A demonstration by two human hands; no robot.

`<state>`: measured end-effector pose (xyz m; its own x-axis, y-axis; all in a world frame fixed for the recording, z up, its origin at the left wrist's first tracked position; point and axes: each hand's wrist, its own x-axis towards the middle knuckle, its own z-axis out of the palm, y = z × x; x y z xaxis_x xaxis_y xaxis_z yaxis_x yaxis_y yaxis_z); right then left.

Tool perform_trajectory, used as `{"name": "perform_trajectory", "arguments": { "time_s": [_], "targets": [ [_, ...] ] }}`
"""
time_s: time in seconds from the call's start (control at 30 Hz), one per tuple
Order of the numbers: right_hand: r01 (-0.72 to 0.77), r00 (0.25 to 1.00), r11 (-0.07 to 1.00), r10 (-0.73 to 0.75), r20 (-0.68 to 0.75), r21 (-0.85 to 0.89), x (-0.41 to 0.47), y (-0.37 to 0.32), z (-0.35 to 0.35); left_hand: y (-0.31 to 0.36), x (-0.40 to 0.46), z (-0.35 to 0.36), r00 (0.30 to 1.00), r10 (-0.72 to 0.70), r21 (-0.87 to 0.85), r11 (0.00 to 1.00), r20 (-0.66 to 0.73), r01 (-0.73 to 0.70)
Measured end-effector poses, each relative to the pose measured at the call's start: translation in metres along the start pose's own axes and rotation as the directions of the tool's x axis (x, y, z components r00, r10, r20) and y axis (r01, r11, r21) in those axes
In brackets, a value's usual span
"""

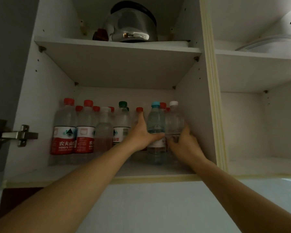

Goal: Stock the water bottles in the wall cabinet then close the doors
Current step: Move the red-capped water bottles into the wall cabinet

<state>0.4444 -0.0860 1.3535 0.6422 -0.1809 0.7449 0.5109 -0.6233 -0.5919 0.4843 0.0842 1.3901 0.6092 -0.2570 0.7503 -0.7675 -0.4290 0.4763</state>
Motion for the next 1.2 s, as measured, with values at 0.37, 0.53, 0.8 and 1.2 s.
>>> {"name": "perform_trajectory", "arguments": {
  "time_s": [0.37,0.53,0.8,1.2],
  "targets": [
    [0.037,0.995,0.999,-0.04,0.088,0.03,0.003,0.005,0.0,0.005,0.005,-0.011,0.989,0.079,0.08,0.993,0.125,-0.089],
    [0.067,0.981,0.997,-0.073,0.178,0.037,0.008,0.0,0.004,-0.011,-0.006,-0.017,0.998,0.057,0.408,0.912,-0.021,-0.044],
    [0.092,0.968,0.996,-0.084,0.236,-0.022,0.015,-0.006,0.009,-0.026,-0.013,-0.02,0.963,0.217,0.63,0.773,-0.159,-0.071],
    [0.043,0.93,0.999,-0.031,0.365,-0.025,0.036,-0.032,-0.033,-0.025,-0.014,-0.013,0.952,0.304,0.644,0.735,-0.033,-0.212]
  ]
}}
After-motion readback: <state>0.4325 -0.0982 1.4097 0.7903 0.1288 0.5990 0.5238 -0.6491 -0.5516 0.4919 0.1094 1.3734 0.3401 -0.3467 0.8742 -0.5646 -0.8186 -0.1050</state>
